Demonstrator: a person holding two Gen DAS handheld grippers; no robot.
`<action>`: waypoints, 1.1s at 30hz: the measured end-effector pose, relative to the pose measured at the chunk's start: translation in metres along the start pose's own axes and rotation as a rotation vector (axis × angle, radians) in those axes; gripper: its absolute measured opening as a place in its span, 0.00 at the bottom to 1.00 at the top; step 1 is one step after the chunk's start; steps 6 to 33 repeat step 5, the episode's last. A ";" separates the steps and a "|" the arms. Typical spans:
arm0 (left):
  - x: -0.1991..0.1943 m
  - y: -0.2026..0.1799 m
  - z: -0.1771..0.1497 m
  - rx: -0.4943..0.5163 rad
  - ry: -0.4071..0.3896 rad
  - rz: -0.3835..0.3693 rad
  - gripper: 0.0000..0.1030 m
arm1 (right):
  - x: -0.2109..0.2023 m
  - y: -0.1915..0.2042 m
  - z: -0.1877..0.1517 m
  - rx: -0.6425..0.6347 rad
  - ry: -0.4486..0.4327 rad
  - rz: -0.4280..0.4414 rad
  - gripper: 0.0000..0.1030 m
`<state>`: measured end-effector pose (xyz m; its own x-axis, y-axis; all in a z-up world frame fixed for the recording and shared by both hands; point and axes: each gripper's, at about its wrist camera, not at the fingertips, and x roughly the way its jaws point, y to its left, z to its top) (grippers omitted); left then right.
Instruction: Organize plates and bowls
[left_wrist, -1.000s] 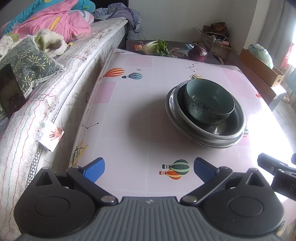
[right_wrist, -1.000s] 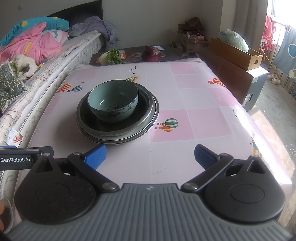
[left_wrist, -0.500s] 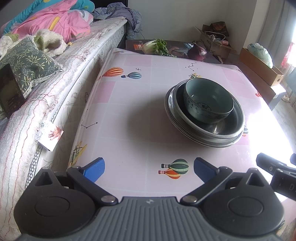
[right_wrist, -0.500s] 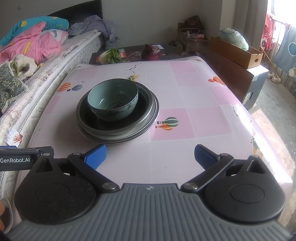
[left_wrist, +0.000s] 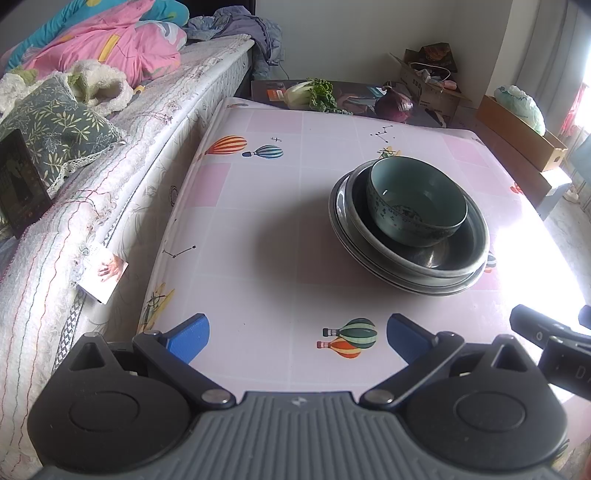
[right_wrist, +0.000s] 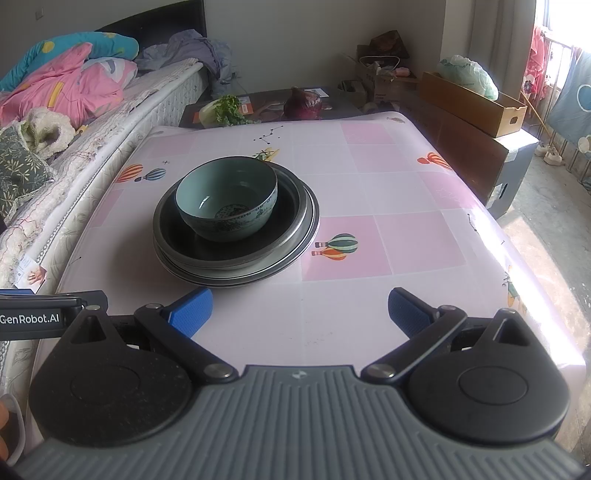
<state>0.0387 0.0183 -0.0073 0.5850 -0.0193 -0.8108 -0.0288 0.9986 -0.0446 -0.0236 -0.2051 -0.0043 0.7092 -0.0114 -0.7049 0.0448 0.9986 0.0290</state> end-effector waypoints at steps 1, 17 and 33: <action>0.000 0.000 0.000 0.001 0.000 0.000 1.00 | 0.000 0.000 0.000 0.000 0.000 0.000 0.99; -0.001 0.000 0.002 0.002 -0.002 0.001 1.00 | 0.000 0.000 0.000 0.001 0.000 0.001 0.99; -0.001 0.000 0.002 0.002 -0.002 0.001 1.00 | 0.000 0.000 0.000 0.001 0.000 0.001 0.99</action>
